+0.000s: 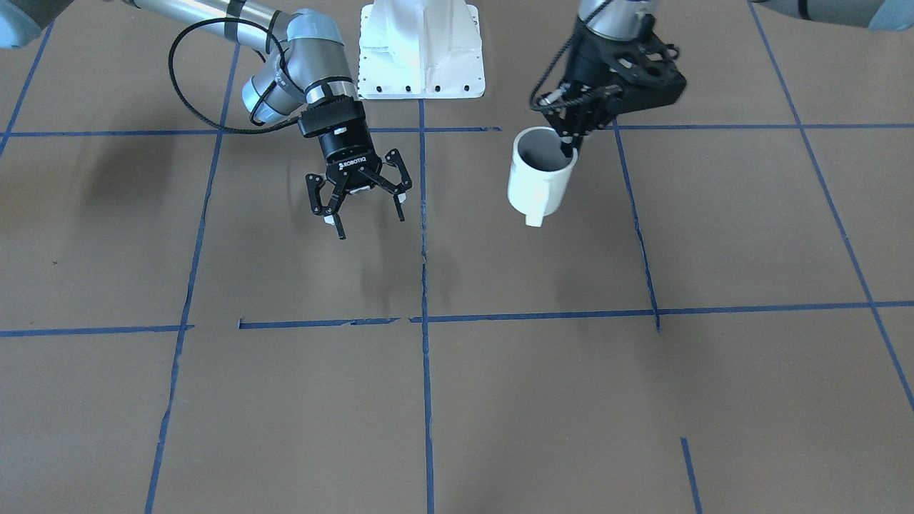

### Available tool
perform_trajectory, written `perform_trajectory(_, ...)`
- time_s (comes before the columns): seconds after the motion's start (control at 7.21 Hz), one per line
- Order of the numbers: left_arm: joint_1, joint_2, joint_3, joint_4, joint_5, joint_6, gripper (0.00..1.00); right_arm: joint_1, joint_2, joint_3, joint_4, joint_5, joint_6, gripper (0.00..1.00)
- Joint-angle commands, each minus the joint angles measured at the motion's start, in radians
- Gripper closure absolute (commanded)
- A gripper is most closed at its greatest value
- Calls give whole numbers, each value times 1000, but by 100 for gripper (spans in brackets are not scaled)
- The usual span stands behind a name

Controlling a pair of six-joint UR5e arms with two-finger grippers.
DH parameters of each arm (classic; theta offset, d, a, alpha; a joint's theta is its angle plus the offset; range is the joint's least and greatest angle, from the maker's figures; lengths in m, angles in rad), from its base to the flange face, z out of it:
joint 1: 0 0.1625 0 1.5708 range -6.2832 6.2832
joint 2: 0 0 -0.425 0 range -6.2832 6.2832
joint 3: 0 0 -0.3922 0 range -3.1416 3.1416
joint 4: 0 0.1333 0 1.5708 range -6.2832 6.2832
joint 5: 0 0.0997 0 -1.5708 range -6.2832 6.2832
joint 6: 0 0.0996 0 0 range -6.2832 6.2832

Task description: Left arm hands cup to right arm to dump lemon

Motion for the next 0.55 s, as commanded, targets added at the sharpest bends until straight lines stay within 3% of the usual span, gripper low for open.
perform_trajectory(0.0,-146,270,8,-164,-93,297,100,99,-123,96,-6,207,0,0)
perform_trajectory(0.42,-329,484,120,-271,-266,665,100,337,-350,233,-14,625,-4,0)
